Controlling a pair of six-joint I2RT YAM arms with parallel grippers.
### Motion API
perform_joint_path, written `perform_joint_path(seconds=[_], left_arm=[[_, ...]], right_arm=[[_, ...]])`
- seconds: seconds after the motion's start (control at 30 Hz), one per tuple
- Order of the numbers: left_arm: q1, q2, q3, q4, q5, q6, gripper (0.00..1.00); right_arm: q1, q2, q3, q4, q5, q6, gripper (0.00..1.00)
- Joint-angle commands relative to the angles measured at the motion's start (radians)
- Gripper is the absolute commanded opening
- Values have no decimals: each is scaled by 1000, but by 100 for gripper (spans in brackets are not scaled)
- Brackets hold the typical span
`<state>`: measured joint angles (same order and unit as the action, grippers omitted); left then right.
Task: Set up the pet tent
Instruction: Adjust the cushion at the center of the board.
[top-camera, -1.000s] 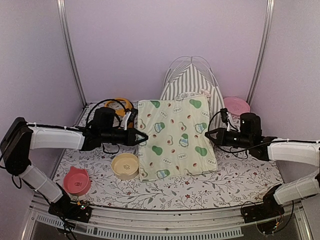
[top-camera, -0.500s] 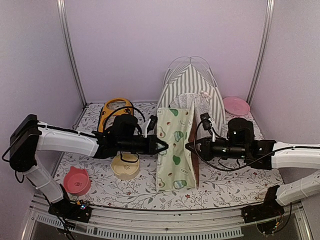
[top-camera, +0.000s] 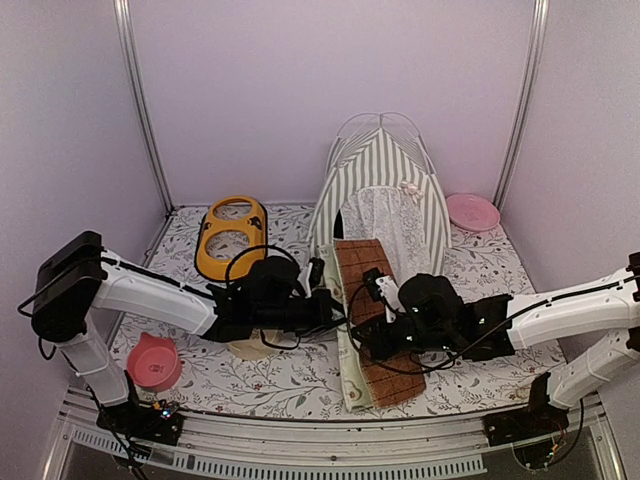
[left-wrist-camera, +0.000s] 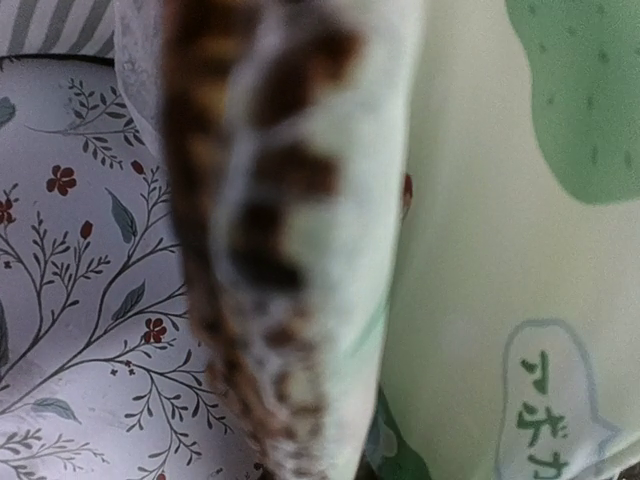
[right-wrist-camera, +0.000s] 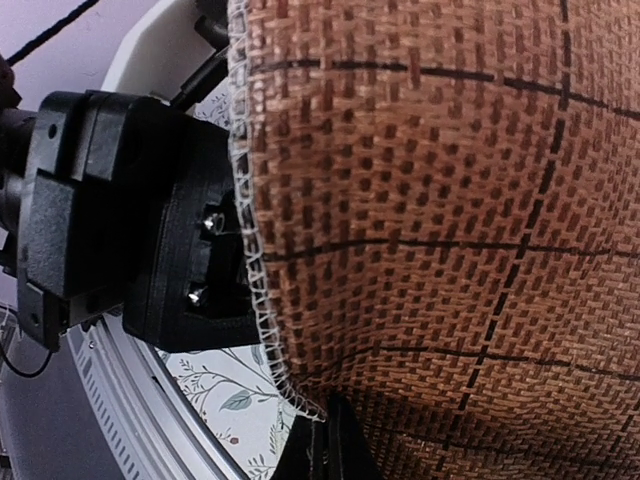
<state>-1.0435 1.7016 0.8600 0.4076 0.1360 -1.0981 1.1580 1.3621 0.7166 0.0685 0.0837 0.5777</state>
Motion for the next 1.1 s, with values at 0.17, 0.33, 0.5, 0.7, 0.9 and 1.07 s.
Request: perform_joint_path(seconds=[0.17,0.33,0.5,0.7,0.9,1.07], left_arm=[[-57,70,27,106,-80,-168,0],[-60,88,25,129,-79,-210,0],[-62,89,15,144,-80,-234,0],[-66,103,14,167,-62,-254,0],[-69,101,9,182,-54,-263,0],[-68,94,1,187,-50,-264,0]], right_arm=[[92,100,80,-224,221,130,18],[130,172,108,-248,245,161,32],[183,252,185,-379,337,200,41],[209,338,263,-520,406,249,46],[238,427,343,-655,475,289,57],[248,455,376,-730,521,328,36]])
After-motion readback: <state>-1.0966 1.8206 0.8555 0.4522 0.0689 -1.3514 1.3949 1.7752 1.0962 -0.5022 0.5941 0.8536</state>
